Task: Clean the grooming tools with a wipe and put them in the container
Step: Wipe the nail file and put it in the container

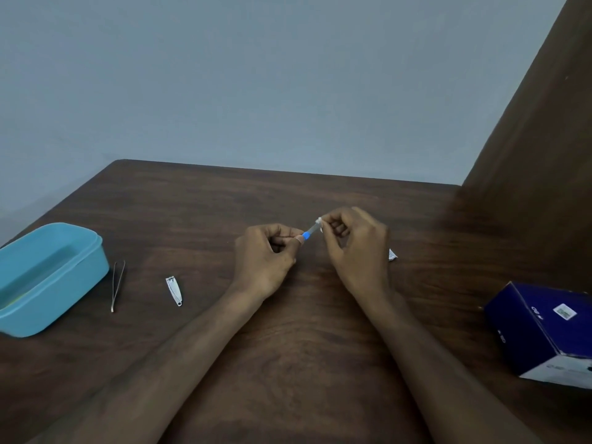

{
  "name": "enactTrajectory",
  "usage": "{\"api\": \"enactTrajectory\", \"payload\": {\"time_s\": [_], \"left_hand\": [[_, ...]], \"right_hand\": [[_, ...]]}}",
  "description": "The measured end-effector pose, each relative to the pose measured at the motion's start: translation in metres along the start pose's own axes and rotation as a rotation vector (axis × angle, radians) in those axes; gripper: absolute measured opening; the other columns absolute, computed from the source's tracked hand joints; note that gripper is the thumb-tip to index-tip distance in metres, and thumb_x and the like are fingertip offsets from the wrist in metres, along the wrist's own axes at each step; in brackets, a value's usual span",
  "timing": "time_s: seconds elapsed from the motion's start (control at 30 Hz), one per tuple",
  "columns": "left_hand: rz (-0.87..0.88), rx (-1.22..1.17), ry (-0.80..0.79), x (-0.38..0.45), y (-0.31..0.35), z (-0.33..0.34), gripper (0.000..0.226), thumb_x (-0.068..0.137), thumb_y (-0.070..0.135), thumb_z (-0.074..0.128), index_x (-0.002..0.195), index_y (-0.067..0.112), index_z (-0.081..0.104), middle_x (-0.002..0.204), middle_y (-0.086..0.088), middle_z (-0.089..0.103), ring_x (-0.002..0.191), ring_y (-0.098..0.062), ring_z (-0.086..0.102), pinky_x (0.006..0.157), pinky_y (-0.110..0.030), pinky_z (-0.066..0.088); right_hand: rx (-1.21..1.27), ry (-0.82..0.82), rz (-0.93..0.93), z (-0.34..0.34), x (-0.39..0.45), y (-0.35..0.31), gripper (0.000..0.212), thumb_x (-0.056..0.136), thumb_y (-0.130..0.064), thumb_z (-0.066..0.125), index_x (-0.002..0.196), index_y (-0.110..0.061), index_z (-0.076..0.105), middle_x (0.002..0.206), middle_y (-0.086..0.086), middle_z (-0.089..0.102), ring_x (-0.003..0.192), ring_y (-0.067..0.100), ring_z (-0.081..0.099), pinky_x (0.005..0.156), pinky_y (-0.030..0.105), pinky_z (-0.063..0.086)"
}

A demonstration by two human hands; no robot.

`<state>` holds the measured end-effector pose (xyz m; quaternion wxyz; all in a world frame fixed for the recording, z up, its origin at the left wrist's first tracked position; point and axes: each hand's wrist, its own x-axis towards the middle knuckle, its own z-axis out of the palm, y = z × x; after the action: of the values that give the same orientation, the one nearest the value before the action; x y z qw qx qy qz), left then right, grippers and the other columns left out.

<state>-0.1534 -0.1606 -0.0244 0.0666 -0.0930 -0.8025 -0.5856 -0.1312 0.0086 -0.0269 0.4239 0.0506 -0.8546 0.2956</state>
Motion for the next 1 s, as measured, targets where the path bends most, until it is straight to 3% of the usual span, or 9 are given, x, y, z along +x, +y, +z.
{"api": "enactTrajectory", "payload": {"time_s": [0.2,0.27,0.37,0.47,0.67,0.83,1.0], "left_hand": [[-0.021,-0.005,0.012,0.002,-0.002,-0.001,0.004,0.094,0.021,0.081,0.093,0.020,0.085,0.078,0.005,0.080,0.060,-0.006,0.074,0.056,-0.010,0.051],[-0.026,-0.013,0.018,0.002,-0.001,0.000,0.004,0.095,0.020,0.080,0.094,0.020,0.085,0.079,0.006,0.080,0.060,-0.008,0.075,0.057,-0.012,0.054],[-0.011,-0.005,0.000,0.002,-0.001,0.001,0.004,0.095,0.020,0.081,0.094,0.020,0.085,0.080,0.004,0.080,0.063,-0.013,0.076,0.056,-0.014,0.054],[-0.001,-0.001,-0.003,0.002,-0.002,0.001,0.004,0.094,0.021,0.081,0.093,0.020,0.085,0.079,0.002,0.080,0.066,-0.019,0.076,0.058,-0.018,0.054],[0.003,0.001,-0.028,0.003,-0.003,0.002,0.005,0.093,0.021,0.081,0.094,0.023,0.085,0.077,0.006,0.078,0.068,-0.017,0.075,0.058,-0.016,0.054],[0.017,0.009,-0.030,0.004,-0.004,0.001,0.003,0.093,0.025,0.082,0.093,0.025,0.085,0.078,0.010,0.079,0.065,-0.007,0.074,0.060,-0.015,0.054],[0.006,-0.009,-0.036,0.004,-0.004,0.001,0.004,0.093,0.022,0.082,0.093,0.025,0.085,0.078,0.006,0.079,0.065,-0.016,0.074,0.059,-0.020,0.056]], "right_hand": [[-0.044,-0.089,-0.009,0.011,-0.003,0.005,0.016,0.085,-0.004,0.081,0.080,-0.015,0.070,0.075,-0.006,0.064,0.061,0.001,0.051,0.064,0.024,0.050],[-0.062,-0.055,0.018,0.006,-0.002,0.008,0.016,0.086,-0.004,0.080,0.079,-0.015,0.070,0.075,-0.003,0.065,0.062,0.005,0.052,0.064,0.028,0.051],[-0.001,-0.004,-0.018,-0.001,0.000,0.001,0.010,0.090,-0.004,0.079,0.086,-0.012,0.074,0.082,-0.001,0.069,0.069,0.007,0.058,0.068,0.020,0.049],[0.013,-0.076,-0.077,0.005,-0.002,-0.004,0.008,0.089,-0.004,0.079,0.088,-0.011,0.076,0.083,0.000,0.071,0.070,0.009,0.061,0.067,0.025,0.051],[-0.011,0.056,0.112,-0.002,0.005,0.012,0.008,0.091,-0.010,0.080,0.086,-0.015,0.076,0.079,-0.005,0.069,0.068,0.007,0.061,0.067,0.026,0.053],[0.023,-0.070,-0.007,0.003,-0.003,-0.005,0.009,0.090,-0.007,0.079,0.088,-0.014,0.076,0.082,-0.004,0.069,0.070,0.006,0.061,0.068,0.018,0.050],[0.035,0.073,0.158,-0.001,0.005,0.008,0.012,0.090,-0.009,0.081,0.083,-0.017,0.076,0.075,-0.013,0.067,0.067,0.002,0.063,0.066,0.022,0.053]]}}
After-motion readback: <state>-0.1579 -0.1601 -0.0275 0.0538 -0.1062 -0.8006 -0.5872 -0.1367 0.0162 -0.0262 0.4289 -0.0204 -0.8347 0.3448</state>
